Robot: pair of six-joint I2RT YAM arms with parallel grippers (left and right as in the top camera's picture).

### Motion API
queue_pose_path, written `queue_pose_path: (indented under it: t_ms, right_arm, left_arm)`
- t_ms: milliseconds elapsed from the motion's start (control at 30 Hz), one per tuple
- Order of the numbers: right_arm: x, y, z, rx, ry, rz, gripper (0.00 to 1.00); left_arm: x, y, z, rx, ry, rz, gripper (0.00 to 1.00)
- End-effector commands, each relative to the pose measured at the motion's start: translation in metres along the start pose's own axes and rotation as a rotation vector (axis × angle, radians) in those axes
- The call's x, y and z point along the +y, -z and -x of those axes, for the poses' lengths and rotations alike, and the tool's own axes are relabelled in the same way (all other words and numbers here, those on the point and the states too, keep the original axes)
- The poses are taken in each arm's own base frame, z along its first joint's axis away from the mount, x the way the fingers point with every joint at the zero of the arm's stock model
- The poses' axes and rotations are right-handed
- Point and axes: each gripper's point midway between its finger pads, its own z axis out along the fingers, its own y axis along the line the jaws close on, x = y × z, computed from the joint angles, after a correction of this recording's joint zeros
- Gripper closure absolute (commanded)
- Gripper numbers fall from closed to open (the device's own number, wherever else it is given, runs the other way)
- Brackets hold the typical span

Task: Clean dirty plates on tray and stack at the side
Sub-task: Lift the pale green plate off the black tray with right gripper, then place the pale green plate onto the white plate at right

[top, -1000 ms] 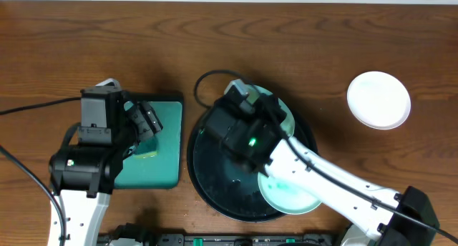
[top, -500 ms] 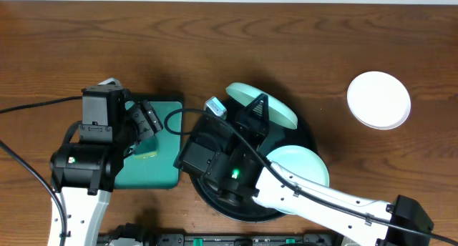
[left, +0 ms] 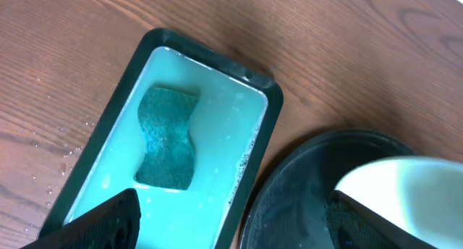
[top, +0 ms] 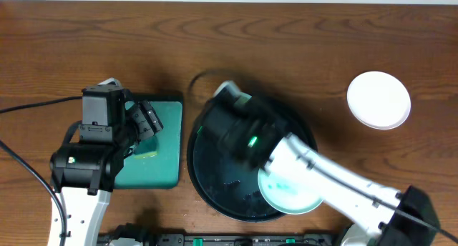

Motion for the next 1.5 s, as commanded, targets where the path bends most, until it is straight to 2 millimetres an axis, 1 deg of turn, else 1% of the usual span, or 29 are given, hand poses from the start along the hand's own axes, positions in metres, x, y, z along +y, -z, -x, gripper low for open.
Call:
queue_pose_path:
  t_ms: [0, 33, 67, 133, 167, 200, 233, 267, 300, 333, 400, 467, 500, 567, 633, 667, 700, 767, 833, 867, 967, 1067, 1167, 1267, 1300, 1367, 1467]
  right_arm:
    - [0.007, -0.018, 0.004, 0.07, -0.429, 0.432, 0.99]
    - [0.0, -0.024, 0.006, 0.068, -0.479, 0.481, 0.99]
    - [-0.015, -0.03, 0.011, 0.05, -0.589, 0.613, 0.99]
    - [-0.039, -0.034, 0.016, 0.027, -0.758, 0.789, 0.99]
    - [-0.05, -0.036, 0.015, 0.019, -0.816, 0.832, 0.99]
    - [-0.068, -0.041, 0.012, 0.008, -0.894, 0.88, 0.99]
    - [-0.085, -0.047, 0.005, 0.003, -0.954, 0.89, 0.99]
    - [-0.106, -0.057, -0.006, 0.005, -1.021, 0.869, 0.99]
    - [-0.124, -0.066, -0.019, 0.011, -1.074, 0.83, 0.99]
    - [-0.157, -0.083, -0.049, 0.033, -1.166, 0.739, 0.99]
    - [-0.189, -0.097, -0.088, 0.077, -1.267, 0.629, 0.99]
    - [-0.215, -0.106, -0.129, 0.138, -1.362, 0.507, 0.99]
    - [-0.226, -0.109, -0.153, 0.182, -1.419, 0.436, 0.99]
    - [-0.244, -0.111, -0.19, 0.237, -1.488, 0.332, 0.99]
    - [-0.257, -0.112, -0.224, 0.276, -1.551, 0.252, 0.99]
    - [-0.261, -0.111, -0.237, 0.288, -1.577, 0.229, 0.99]
    - [-0.265, -0.111, -0.255, 0.304, -1.613, 0.201, 0.99]
    - [-0.267, -0.111, -0.28, 0.331, -1.667, 0.168, 0.99]
    - [-0.267, -0.112, -0.302, 0.356, -1.714, 0.142, 0.99]
    - [-0.266, -0.114, -0.311, 0.361, -1.734, 0.13, 0.99]
    - [-0.259, -0.126, -0.33, 0.374, -1.76, 0.114, 0.99]
    - [-0.243, -0.14, -0.341, 0.411, -1.77, 0.129, 0.99]
    - [-0.23, -0.157, -0.347, 0.451, -1.773, 0.16, 0.99]
    - [-0.217, -0.174, -0.347, 0.471, -1.775, 0.213, 0.99]
    - [-0.21, -0.183, -0.345, 0.475, -1.777, 0.247, 0.99]
    - [-0.205, -0.189, -0.343, 0.476, -1.776, 0.268, 0.99]
    - [-0.204, -0.193, -0.339, 0.472, -1.771, 0.273, 0.99]
  left_arm:
    - [0.0, 0.0, 0.0, 0.0, -0.005, 0.001, 0.18]
    - [0.0, 0.0, 0.0, 0.0, -0.005, 0.001, 0.18]
    - [0.0, 0.0, 0.0, 0.0, -0.005, 0.001, 0.18]
    - [0.0, 0.0, -0.001, 0.002, -0.005, 0.002, 0.18]
    - [0.0, 0.0, -0.001, 0.003, -0.005, 0.002, 0.18]
    - [0.0, 0.0, -0.001, 0.004, -0.005, 0.003, 0.18]
    - [0.0, 0.0, -0.001, 0.004, -0.005, 0.003, 0.18]
    - [0.0, 0.0, -0.001, 0.003, -0.005, 0.002, 0.18]
    - [0.0, 0.0, -0.001, 0.003, -0.005, 0.002, 0.18]
    - [0.0, 0.0, -0.001, 0.004, -0.005, 0.003, 0.18]
    - [0.0, -0.002, -0.001, 0.009, -0.006, 0.005, 0.18]
    - [0.0, -0.004, -0.002, 0.016, -0.006, 0.01, 0.18]
    - [0.0, -0.005, -0.002, 0.021, -0.006, 0.012, 0.18]
    - [0.001, -0.008, -0.003, 0.03, -0.006, 0.017, 0.18]
    - [0.001, -0.011, -0.004, 0.039, -0.006, 0.023, 0.18]
    - [0.001, -0.013, -0.004, 0.043, -0.006, 0.025, 0.18]
    - [0.001, -0.015, -0.004, 0.049, -0.007, 0.028, 0.18]
    - [0.001, -0.018, -0.005, 0.059, -0.007, 0.034, 0.18]
    - [0.001, -0.021, -0.005, 0.065, -0.008, 0.037, 0.18]
    - [0.001, -0.022, -0.005, 0.068, -0.007, 0.039, 0.18]
    - [0.001, -0.024, -0.005, 0.072, -0.008, 0.041, 0.18]
    - [0.001, -0.025, -0.005, 0.071, -0.008, 0.041, 0.18]
    - [0.001, -0.025, -0.005, 0.072, -0.008, 0.041, 0.18]
    - [0.001, -0.025, -0.005, 0.073, -0.008, 0.042, 0.18]
    - [0.001, -0.025, -0.005, 0.072, -0.008, 0.042, 0.18]
    - [0.001, -0.025, -0.005, 0.072, -0.008, 0.042, 0.18]
    - [0.001, -0.025, -0.005, 0.072, -0.008, 0.041, 0.18]
